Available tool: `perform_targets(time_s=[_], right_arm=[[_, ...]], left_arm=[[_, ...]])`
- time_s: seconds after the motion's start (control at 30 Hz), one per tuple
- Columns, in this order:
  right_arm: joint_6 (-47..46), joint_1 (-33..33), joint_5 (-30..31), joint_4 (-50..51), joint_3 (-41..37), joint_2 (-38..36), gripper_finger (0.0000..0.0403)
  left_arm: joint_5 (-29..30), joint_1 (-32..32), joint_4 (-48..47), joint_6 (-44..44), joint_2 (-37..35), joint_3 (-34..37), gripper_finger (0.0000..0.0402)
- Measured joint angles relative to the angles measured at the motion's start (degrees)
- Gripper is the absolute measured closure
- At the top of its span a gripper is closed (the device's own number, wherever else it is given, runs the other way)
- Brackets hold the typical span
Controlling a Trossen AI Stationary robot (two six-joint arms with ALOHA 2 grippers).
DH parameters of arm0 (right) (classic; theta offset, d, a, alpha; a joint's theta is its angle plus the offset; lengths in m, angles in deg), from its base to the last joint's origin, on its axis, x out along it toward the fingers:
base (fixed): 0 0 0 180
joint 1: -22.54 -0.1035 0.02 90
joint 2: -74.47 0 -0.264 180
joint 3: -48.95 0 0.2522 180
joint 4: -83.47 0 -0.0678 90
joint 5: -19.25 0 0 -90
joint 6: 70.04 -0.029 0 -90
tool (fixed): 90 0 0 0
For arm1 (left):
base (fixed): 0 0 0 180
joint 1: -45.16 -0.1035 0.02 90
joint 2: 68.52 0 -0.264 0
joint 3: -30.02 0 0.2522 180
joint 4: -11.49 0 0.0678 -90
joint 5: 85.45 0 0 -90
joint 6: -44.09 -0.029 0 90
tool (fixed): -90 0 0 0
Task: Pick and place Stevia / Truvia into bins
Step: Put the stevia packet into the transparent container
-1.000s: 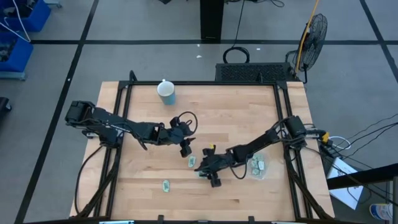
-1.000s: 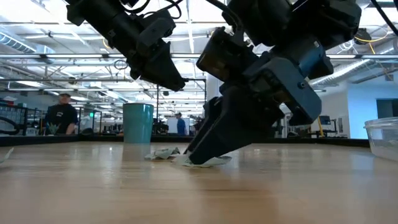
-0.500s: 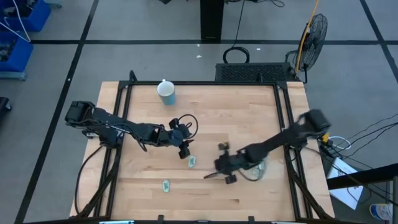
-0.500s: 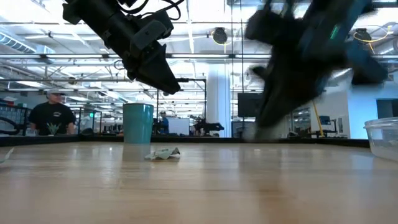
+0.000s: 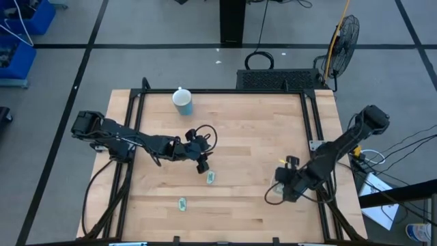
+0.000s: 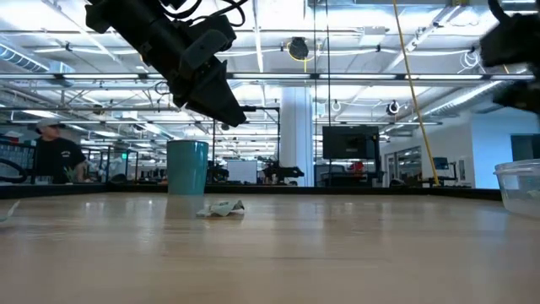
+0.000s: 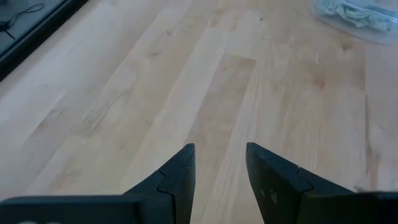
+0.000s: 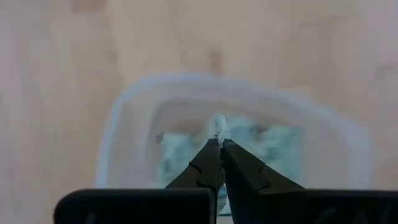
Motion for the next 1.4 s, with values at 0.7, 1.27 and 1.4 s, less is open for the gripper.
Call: perform_targets(time_s=[0.7,1.27,1.4], right_arm=[[16.0,0.5,-0.1,-11.8,-4.1,-3.7,0.0278],[50.9,18.8,-0.6,-57.7,-2.5,9.3,0.0252],[55.1,22.7,-8.4,-73.8,-1.9,19.6,0.0245]], left_arm=[[0.0,-0.2,0.0,-1.0,0.0,0.0,0.0252],[-7.5,2.1,-4.3,4.3,-2.4,0.0,0.0252],[-8.1,4.5,-12.3,9.1,-6.1,0.0,0.0252]])
